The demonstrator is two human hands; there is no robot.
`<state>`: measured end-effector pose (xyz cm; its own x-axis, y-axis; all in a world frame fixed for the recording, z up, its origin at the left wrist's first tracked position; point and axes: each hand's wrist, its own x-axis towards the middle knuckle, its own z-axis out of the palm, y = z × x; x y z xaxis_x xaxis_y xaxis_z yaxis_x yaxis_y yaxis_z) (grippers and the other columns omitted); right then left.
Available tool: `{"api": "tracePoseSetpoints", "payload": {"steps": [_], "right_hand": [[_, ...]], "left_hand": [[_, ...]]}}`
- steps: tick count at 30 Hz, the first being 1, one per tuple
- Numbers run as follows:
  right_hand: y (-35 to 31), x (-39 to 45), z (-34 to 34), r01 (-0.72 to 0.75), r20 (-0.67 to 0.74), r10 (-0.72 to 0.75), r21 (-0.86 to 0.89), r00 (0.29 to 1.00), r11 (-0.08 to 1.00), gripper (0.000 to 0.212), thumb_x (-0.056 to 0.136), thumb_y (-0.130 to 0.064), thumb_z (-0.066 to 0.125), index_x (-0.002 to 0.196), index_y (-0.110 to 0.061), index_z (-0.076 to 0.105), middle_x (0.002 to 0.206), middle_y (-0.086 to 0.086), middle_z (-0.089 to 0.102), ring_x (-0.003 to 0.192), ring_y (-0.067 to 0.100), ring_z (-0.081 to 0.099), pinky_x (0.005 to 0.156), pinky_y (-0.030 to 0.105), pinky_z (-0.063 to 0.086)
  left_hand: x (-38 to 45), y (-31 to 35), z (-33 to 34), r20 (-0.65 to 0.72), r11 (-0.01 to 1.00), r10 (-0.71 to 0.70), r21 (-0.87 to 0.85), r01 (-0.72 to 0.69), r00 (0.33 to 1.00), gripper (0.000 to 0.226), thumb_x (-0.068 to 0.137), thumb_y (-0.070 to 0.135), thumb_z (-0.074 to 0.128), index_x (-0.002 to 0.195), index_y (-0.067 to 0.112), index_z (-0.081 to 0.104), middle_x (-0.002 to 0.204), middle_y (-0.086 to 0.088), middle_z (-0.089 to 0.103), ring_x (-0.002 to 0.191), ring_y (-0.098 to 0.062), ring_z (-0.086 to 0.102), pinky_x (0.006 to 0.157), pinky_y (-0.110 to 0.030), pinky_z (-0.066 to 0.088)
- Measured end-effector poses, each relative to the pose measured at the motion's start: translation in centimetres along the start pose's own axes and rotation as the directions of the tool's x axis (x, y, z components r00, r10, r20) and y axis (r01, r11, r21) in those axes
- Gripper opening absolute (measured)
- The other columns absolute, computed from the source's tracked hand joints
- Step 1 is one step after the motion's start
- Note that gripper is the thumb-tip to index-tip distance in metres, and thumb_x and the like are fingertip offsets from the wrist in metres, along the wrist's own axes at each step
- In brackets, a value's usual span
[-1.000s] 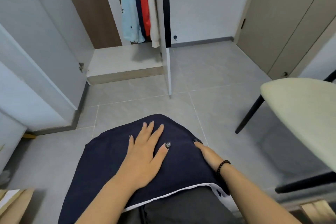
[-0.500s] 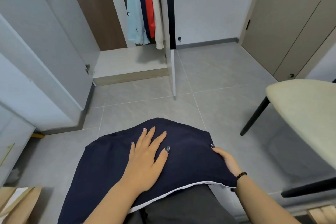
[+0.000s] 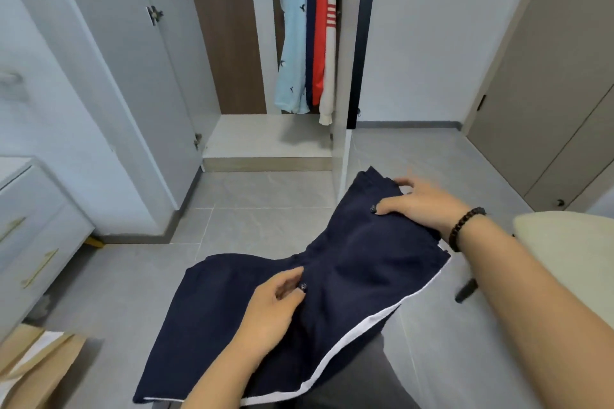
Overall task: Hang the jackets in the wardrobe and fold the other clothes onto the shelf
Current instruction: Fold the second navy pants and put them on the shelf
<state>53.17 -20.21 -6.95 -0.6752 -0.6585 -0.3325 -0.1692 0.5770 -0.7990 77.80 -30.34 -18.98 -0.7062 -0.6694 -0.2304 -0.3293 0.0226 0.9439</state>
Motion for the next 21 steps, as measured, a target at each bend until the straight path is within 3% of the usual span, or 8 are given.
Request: {"api": "tracePoseSetpoints", "payload": {"steps": [3,7,9,12,14,16,19,21], "right_hand": [[-5.9,-1.0,4.3,0.151,0.001,-0.156,-0.262,0.988,0.953,0.073,0.065,-0.034,0.077,0.129,-0.018,0.045,0.1,-0.004,0.057,0.081,0.012,0.057,0.064,0.028,0.051],[-10.4,-2.5,12.6,0.282,0.158,-0.234,-0.526,0.959,0.802,0.05,0.07,-0.031,0.07,0.109,-0.012,0.045,0.085,0.001,0.054,0.07,0.016,0.054,0.048,0.025,0.039],[-11.3,-3.0,17.1,0.344,0.227,-0.258,-0.585,0.939,0.735,0.049,0.074,-0.03,0.067,0.112,-0.01,0.044,0.082,0.002,0.051,0.069,0.019,0.052,0.047,0.025,0.034],[-11.7,-3.8,22.9,0.417,0.323,-0.27,-0.604,0.907,0.679,0.062,0.076,-0.034,0.066,0.126,-0.008,0.04,0.092,0.007,0.054,0.078,0.024,0.051,0.053,0.027,0.037],[-11.5,-4.3,25.6,0.438,0.42,-0.227,-0.522,0.879,0.732,0.071,0.076,-0.045,0.066,0.13,-0.008,0.039,0.101,0.005,0.057,0.081,0.023,0.054,0.053,0.026,0.041],[-10.6,-4.7,27.0,0.41,0.549,-0.194,-0.303,0.813,0.86,0.072,0.075,-0.054,0.067,0.129,-0.014,0.04,0.102,0.001,0.06,0.083,0.021,0.064,0.063,0.035,0.055],[-8.0,-4.6,27.0,0.38,0.612,-0.305,0.008,0.73,0.925,0.063,0.081,-0.039,0.069,0.136,-0.027,0.041,0.115,-0.004,0.062,0.094,0.015,0.066,0.089,0.038,0.055],[-5.8,-4.1,26.2,0.372,0.554,-0.37,0.114,0.746,0.921,0.054,0.083,-0.025,0.068,0.132,-0.03,0.046,0.121,-0.007,0.06,0.098,0.008,0.064,0.093,0.03,0.052]], "left_hand": [[-1.0,0.1,-3.2,-0.087,0.964,-0.13,-0.244,0.106,0.988,0.028,0.096,0.018,0.054,0.111,0.038,0.067,0.11,0.021,0.07,0.104,0.006,0.063,0.09,-0.023,0.05],[-2.0,-1.3,-7.6,-0.234,0.944,-0.227,-0.293,0.154,0.945,0.024,0.099,0.023,0.051,0.117,0.031,0.065,0.117,0.009,0.067,0.109,-0.004,0.062,0.09,-0.029,0.052],[-2.5,-1.9,-9.2,-0.217,0.857,-0.32,-0.481,0.184,0.922,0.027,0.101,0.028,0.047,0.121,0.02,0.063,0.117,-0.002,0.068,0.107,-0.014,0.064,0.083,-0.031,0.053],[-3.3,-2.6,-11.6,-0.131,0.656,-0.404,-0.732,0.187,0.905,0.051,0.102,0.045,0.034,0.125,0.007,0.059,0.113,-0.016,0.068,0.098,-0.028,0.067,0.078,-0.041,0.054],[-4.0,-3.3,-13.2,-0.087,0.515,-0.424,-0.842,0.161,0.902,0.072,0.096,0.059,0.035,0.117,-0.002,0.067,0.114,-0.026,0.067,0.101,-0.041,0.067,0.085,-0.05,0.052],[-4.7,-3.7,-15.0,-0.05,0.425,-0.417,-0.893,0.146,0.908,0.078,0.088,0.066,0.044,0.107,-0.004,0.072,0.117,-0.029,0.065,0.105,-0.043,0.066,0.092,-0.053,0.05],[-4.9,-3.9,-17.4,-0.024,0.509,-0.4,-0.837,0.201,0.916,0.068,0.078,0.059,0.065,0.111,0.0,0.072,0.114,-0.025,0.068,0.102,-0.039,0.068,0.095,-0.049,0.052],[-4.3,-3.1,-18.6,-0.04,0.641,-0.402,-0.726,0.25,0.915,0.054,0.085,0.042,0.066,0.12,0.001,0.067,0.101,-0.021,0.073,0.088,-0.029,0.073,0.079,-0.035,0.059]]}}
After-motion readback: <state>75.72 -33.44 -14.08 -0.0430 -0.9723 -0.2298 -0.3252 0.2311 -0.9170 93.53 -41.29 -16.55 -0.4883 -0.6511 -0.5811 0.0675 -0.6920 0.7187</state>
